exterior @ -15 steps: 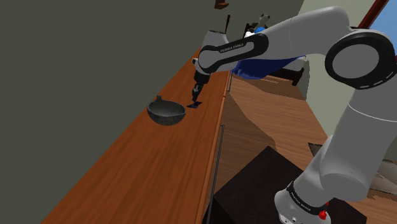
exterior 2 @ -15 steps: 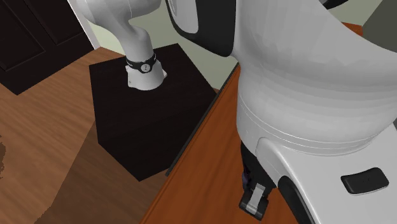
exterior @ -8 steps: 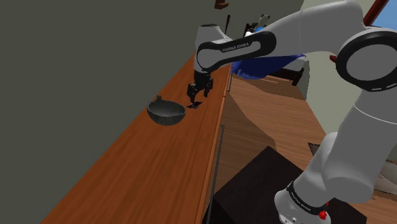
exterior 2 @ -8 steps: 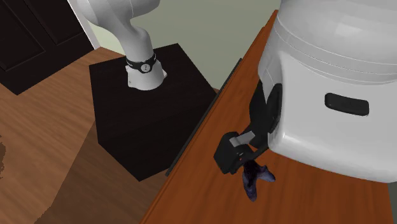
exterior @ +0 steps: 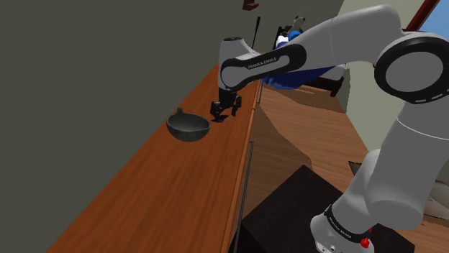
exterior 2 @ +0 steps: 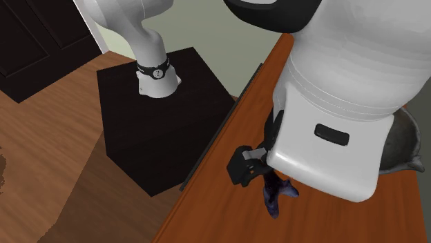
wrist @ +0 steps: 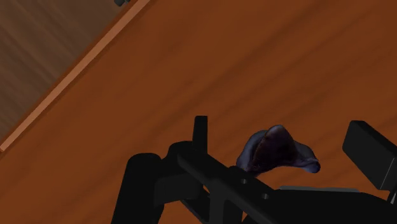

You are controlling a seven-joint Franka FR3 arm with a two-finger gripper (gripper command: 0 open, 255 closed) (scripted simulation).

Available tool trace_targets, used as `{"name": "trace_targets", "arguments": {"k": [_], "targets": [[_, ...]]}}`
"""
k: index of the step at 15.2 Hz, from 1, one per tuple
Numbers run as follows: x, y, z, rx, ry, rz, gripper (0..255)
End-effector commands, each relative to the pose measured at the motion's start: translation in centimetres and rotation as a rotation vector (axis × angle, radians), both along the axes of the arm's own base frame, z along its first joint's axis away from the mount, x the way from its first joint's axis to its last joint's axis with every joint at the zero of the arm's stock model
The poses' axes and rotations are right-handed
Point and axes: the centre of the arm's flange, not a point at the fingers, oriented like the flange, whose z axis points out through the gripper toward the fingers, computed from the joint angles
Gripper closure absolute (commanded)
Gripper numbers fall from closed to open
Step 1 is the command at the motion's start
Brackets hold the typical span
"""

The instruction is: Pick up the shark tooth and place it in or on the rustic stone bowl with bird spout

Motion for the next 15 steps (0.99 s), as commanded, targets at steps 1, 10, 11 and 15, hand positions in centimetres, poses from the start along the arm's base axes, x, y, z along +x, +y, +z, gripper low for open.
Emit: {"name": "trace_targets", "arguments": {"k": [1, 10, 11, 15], "targets": [[-0.1, -0.01, -0.41, 0.0, -0.001, -0.001, 0], [-0.1, -0.01, -0.4, 0.0, 0.0, -0.001, 255], [-0.1, -0.01, -0.4, 0.0, 0.0, -0.001, 255], [-0.1, -0.01, -0.4, 0.0, 0.0, -0.001, 255]]}}
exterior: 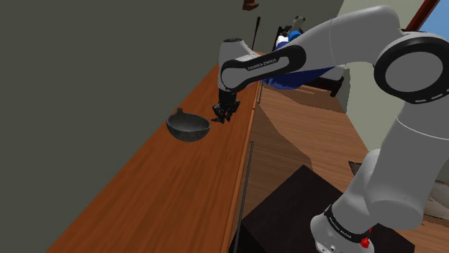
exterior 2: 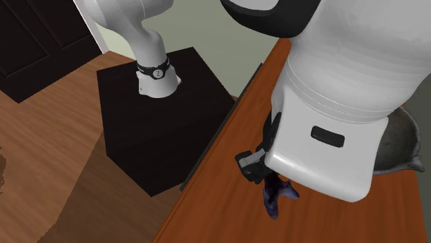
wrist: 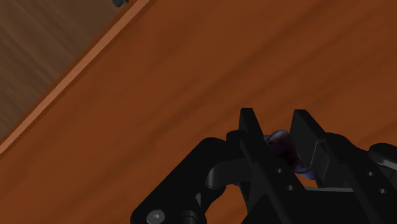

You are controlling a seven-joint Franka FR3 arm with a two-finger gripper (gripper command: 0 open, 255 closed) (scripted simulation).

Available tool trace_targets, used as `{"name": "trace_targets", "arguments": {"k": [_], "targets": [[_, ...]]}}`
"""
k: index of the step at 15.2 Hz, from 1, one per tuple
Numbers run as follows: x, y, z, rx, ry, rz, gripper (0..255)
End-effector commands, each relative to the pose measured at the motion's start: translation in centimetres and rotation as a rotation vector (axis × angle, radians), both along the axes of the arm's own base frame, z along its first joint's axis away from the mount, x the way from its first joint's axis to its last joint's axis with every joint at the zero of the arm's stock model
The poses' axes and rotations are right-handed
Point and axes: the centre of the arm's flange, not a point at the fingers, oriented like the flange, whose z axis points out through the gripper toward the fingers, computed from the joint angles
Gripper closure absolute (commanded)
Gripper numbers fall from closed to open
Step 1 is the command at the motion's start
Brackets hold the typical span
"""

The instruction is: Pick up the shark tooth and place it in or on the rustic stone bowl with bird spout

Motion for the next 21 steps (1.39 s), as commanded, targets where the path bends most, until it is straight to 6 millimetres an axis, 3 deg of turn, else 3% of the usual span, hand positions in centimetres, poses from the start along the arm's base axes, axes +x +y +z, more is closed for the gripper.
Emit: {"name": "trace_targets", "arguments": {"k": [1, 21], "targets": [[0.0, 0.0, 0.0, 0.0, 0.0, 0.0, 255], [0.0, 0.0, 10.0, 0.0, 0.0, 0.0, 255]]}}
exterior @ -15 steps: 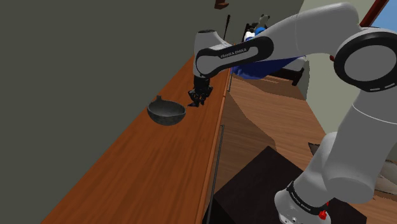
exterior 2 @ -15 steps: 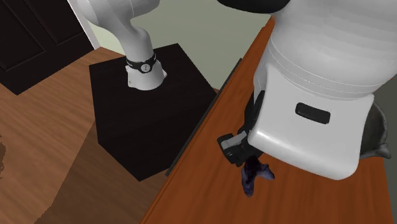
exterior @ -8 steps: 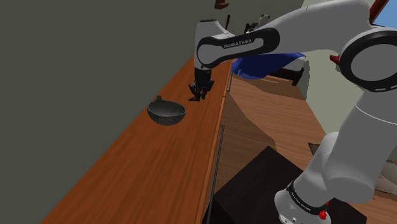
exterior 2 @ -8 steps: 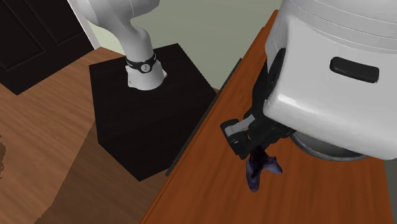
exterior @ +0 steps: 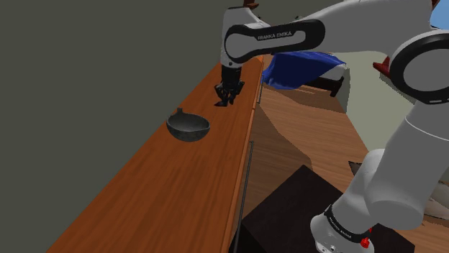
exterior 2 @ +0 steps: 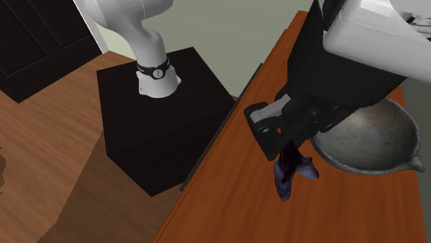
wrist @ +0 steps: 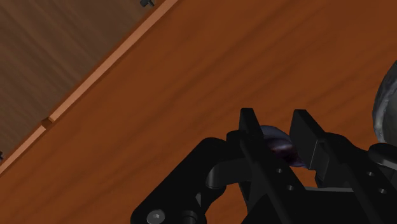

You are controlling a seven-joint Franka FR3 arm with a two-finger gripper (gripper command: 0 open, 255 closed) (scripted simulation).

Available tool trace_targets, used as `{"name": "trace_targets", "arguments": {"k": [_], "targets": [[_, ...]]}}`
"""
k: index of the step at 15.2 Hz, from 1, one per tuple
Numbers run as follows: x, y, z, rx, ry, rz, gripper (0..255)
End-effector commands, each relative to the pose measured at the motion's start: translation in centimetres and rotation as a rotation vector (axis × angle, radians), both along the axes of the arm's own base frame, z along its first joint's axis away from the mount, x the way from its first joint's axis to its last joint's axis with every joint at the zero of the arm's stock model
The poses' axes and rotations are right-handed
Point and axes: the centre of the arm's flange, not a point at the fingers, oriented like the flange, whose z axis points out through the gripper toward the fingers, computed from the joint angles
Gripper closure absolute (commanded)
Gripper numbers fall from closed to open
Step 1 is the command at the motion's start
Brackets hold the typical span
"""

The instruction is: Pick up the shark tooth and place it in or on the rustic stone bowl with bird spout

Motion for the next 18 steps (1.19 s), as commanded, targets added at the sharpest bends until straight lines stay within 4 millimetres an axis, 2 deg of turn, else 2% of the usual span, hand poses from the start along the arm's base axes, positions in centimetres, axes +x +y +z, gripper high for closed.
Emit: {"name": "trace_targets", "arguments": {"k": [1, 14, 18], "targets": [[0.0, 0.0, 1.1, 0.0, 0.0, 0.0, 255], [0.0, 0.0, 7.6, 0.0, 0.0, 0.0, 255], [-0.1, 5.2, 7.9, 0.0, 0.0, 0.0, 255]]}}
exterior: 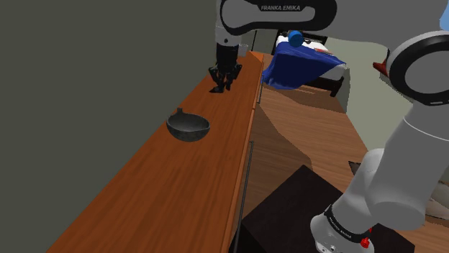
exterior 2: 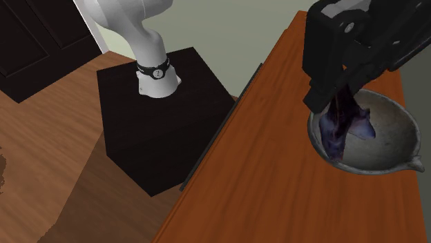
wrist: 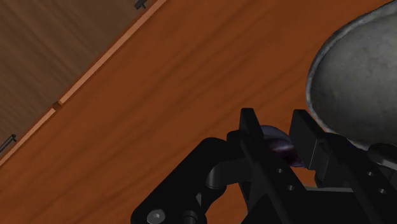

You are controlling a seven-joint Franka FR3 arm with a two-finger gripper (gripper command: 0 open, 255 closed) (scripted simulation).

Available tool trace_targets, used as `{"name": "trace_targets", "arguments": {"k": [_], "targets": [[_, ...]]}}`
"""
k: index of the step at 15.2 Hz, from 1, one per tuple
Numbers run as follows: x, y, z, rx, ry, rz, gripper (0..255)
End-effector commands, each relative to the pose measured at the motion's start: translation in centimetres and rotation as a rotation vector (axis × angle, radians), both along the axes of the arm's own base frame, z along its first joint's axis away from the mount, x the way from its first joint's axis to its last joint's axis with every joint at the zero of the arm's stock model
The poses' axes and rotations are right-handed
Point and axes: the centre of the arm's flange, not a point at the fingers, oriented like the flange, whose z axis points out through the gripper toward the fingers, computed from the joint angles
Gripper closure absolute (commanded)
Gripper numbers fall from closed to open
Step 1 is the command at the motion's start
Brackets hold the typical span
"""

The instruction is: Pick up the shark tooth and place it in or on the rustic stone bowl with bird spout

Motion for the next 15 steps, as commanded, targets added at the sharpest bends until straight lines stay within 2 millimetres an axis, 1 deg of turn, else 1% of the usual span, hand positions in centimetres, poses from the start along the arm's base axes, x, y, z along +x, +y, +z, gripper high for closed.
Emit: {"name": "trace_targets", "arguments": {"k": [1, 9, 10, 15], "targets": [[0.0, 2.8, 0.3, 0.0, 0.0, -0.001, 255], [-0.2, 13.4, 0.8, 0.0, 0.0, -0.001, 255], [-0.2, 14.9, 0.8, 0.0, 0.0, -0.001, 255], [-0.2, 14.9, -1.8, 0.0, 0.0, -0.001, 255]]}}
